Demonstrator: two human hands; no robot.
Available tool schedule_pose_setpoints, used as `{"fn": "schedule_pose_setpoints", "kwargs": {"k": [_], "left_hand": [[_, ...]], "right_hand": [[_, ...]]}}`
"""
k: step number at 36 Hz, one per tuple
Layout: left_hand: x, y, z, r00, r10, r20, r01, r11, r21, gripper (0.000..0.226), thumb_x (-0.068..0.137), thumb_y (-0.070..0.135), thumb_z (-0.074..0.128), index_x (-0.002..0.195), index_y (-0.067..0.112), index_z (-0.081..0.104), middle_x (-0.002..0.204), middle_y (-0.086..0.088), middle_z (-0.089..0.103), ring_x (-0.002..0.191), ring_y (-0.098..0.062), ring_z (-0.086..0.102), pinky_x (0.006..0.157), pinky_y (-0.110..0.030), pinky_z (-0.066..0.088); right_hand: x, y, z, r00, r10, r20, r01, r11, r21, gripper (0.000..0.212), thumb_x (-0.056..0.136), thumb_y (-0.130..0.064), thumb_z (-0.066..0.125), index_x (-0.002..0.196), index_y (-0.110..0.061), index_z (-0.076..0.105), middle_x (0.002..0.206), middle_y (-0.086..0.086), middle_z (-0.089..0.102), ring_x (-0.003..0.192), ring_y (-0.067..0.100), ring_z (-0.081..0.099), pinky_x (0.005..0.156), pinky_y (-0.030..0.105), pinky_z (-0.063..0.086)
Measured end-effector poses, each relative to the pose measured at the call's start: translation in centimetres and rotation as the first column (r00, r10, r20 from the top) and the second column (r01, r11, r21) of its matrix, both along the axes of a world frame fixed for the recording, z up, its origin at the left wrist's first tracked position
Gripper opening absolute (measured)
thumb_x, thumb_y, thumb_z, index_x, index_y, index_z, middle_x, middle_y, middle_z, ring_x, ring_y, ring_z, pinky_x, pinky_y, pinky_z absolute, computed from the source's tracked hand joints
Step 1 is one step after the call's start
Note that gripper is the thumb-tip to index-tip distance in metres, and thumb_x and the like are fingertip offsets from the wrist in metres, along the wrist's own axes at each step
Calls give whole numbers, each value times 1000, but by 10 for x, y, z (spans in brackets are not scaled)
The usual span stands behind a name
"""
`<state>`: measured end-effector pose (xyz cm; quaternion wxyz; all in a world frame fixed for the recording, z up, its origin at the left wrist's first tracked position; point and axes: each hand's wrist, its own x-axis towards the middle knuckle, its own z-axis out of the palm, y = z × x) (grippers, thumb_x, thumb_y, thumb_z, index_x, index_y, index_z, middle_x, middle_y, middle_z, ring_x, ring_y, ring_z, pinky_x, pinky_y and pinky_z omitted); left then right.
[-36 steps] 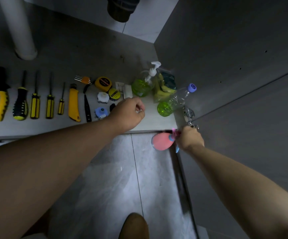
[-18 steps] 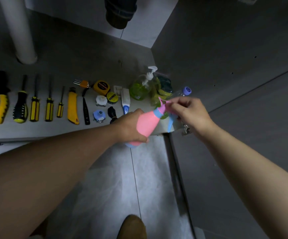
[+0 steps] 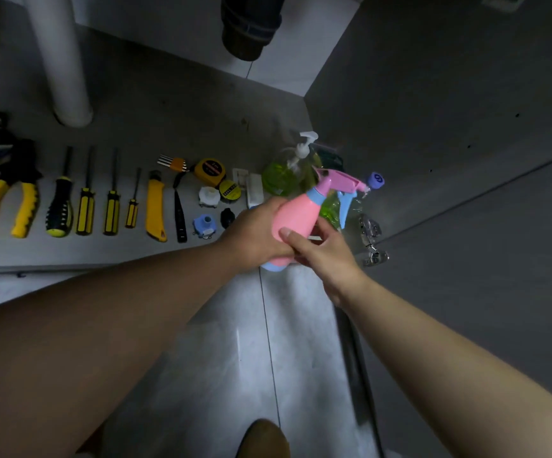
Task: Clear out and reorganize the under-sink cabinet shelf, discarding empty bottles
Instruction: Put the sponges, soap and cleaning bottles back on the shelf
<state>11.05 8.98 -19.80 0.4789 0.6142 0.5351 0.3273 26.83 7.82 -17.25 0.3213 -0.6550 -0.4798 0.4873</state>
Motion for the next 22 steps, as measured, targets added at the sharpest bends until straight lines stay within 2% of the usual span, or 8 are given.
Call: {"fn": "schedule_pose_setpoints", "kwargs": {"k": [4, 8, 9, 11, 13, 16, 22], "left_hand": [[-3, 7, -9, 1000, 29, 1, -29, 999, 32, 75, 79, 18, 83, 145, 22, 49, 134, -5, 61, 118, -23, 61, 100, -42, 53], [-6, 12, -18, 991, 102, -85, -92, 988, 123, 48, 84, 13, 77, 129, 18, 60, 123, -8, 58, 112, -24, 60, 96, -42, 53], [-7, 13, -20, 989, 112, -99, -98, 985, 138, 43, 85, 13, 75, 126, 19, 61, 121, -8, 58, 109, -24, 60, 94, -43, 54], [-9, 15, -22, 985, 122, -123, -101, 982, 162, 35, 86, 13, 72, 120, 18, 63, 118, -7, 58, 103, -26, 61, 89, -46, 55], [-10, 16, -25, 982, 123, -142, -95, 978, 188, 30, 86, 11, 70, 115, 17, 63, 116, -9, 58, 100, -28, 61, 88, -48, 54], [-10, 18, -30, 979, 112, -170, -75, 974, 213, 26, 86, 11, 67, 111, 18, 64, 112, -9, 58, 100, -29, 61, 89, -47, 53], [-15, 20, -34, 968, 81, -238, -27, 975, 221, 25, 86, 11, 64, 110, 17, 65, 115, -8, 59, 110, -28, 58, 95, -46, 48]], "right_hand": [[5, 19, -7, 992, -101, 79, 93, 991, 95, 52, 79, -29, 84, 126, -22, 62, 113, 1, 70, 104, 21, 70, 89, 37, 60], [8, 41, -13, 959, -244, 148, 207, 952, 226, 62, 79, -27, 85, 133, -16, 57, 105, -6, 68, 95, 12, 68, 73, 12, 56], [8, 46, -17, 951, -267, 158, 227, 946, 232, 64, 78, -27, 86, 133, -14, 56, 107, -3, 68, 95, 12, 68, 76, 14, 56], [7, 56, -28, 934, -305, 187, 261, 938, 230, 68, 76, -29, 87, 133, -9, 54, 115, 4, 67, 101, 19, 67, 91, 31, 57], [5, 65, -38, 913, -334, 232, 287, 933, 215, 74, 74, -33, 88, 132, -6, 51, 121, 12, 64, 107, 26, 65, 98, 41, 53], [2, 73, -53, 898, -356, 258, 309, 928, 207, 74, 73, -36, 88, 130, -5, 52, 120, 14, 64, 107, 29, 65, 98, 44, 53], [3, 70, -75, 894, -396, 211, 361, 914, 187, 74, 74, -34, 87, 134, -8, 52, 120, 10, 67, 107, 26, 67, 98, 42, 54]]}}
